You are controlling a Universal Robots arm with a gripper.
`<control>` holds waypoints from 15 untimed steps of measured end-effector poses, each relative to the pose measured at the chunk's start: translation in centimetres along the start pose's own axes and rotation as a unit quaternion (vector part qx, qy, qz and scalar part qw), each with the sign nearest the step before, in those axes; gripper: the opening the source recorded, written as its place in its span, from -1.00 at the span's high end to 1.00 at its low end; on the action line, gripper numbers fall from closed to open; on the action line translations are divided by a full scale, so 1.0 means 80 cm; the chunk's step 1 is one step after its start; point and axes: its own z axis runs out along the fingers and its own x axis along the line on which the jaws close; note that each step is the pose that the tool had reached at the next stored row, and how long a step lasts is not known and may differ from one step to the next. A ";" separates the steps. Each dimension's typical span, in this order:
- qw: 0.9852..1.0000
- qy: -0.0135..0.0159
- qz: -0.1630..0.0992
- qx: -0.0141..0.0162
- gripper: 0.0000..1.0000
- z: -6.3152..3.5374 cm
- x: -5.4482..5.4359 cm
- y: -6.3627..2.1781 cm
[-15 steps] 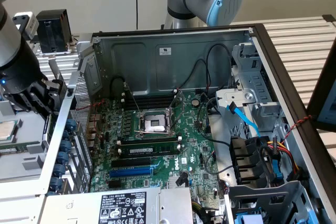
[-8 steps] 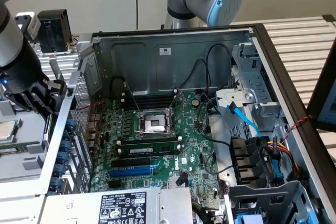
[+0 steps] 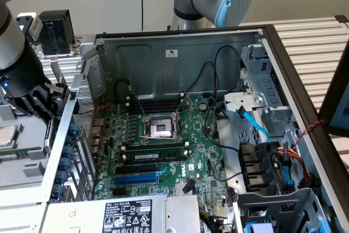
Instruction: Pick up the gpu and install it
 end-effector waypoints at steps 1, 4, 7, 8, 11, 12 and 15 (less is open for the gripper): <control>1.000 0.000 0.000 0.000 0.29 0.000 0.000 0.000; 1.000 0.001 0.000 0.002 0.29 0.000 -0.001 0.000; 1.000 0.000 -0.002 0.004 0.29 0.000 -0.001 0.001; 1.000 0.001 -0.003 0.004 0.29 0.000 -0.001 0.001; 1.000 0.001 -0.006 0.005 0.29 0.001 -0.001 0.003; 1.000 0.001 -0.008 0.005 0.29 0.001 0.000 0.004; 1.000 0.002 -0.012 0.008 0.29 0.001 0.000 0.005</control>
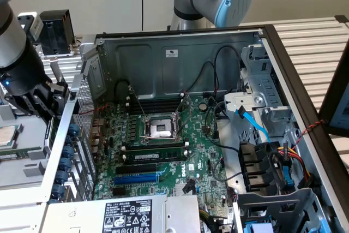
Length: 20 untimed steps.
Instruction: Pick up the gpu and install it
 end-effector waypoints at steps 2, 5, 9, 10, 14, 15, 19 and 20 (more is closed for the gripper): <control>1.000 0.000 -0.005 0.003 0.29 0.000 0.000 0.000; 1.000 0.001 -0.012 0.006 0.29 0.000 0.000 0.001; 1.000 0.001 -0.016 0.012 0.29 0.001 0.001 0.004; 1.000 0.001 -0.017 0.013 0.29 0.001 0.001 0.005; 1.000 0.001 -0.020 0.018 0.29 0.001 0.000 0.005; 1.000 0.001 -0.020 0.018 0.29 0.001 0.000 0.006; 1.000 0.001 -0.023 0.019 0.29 0.002 -0.002 0.006; 1.000 0.001 -0.024 0.020 0.29 0.002 -0.002 0.006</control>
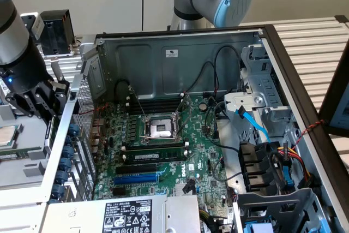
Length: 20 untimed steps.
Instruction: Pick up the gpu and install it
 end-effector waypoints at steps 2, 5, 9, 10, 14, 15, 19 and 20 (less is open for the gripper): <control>1.000 0.000 -0.001 0.001 0.29 0.000 0.000 0.000; 1.000 0.000 -0.003 0.003 0.29 0.000 0.000 0.001; 1.000 0.001 -0.008 0.002 0.29 0.000 0.000 0.001; 1.000 0.001 -0.009 0.002 0.29 0.000 0.000 0.001; 1.000 0.002 -0.012 0.002 0.29 0.000 0.000 0.001; 1.000 0.002 -0.012 0.002 0.29 0.000 0.000 0.000; 1.000 0.002 -0.012 -0.002 0.29 0.000 -0.001 -0.002; 1.000 0.002 -0.012 -0.004 0.29 0.000 -0.001 -0.002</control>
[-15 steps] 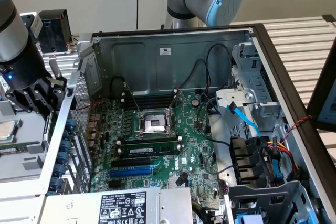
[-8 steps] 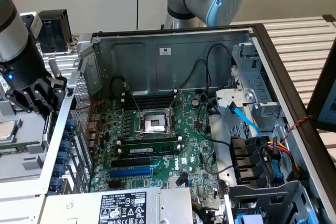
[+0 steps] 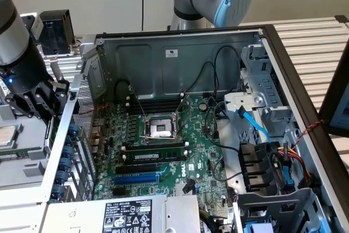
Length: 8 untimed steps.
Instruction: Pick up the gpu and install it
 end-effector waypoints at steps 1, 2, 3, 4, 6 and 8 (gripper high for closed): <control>1.000 0.000 0.000 -0.002 0.29 0.000 0.000 0.000; 1.000 0.000 0.001 -0.005 0.29 0.000 0.000 -0.001; 1.000 0.001 0.001 -0.007 0.29 0.000 0.000 -0.001; 1.000 0.001 0.001 -0.007 0.29 0.000 0.000 -0.001; 1.000 0.001 0.001 -0.008 0.29 0.000 0.000 -0.001; 1.000 0.001 0.001 -0.008 0.29 0.000 0.000 -0.002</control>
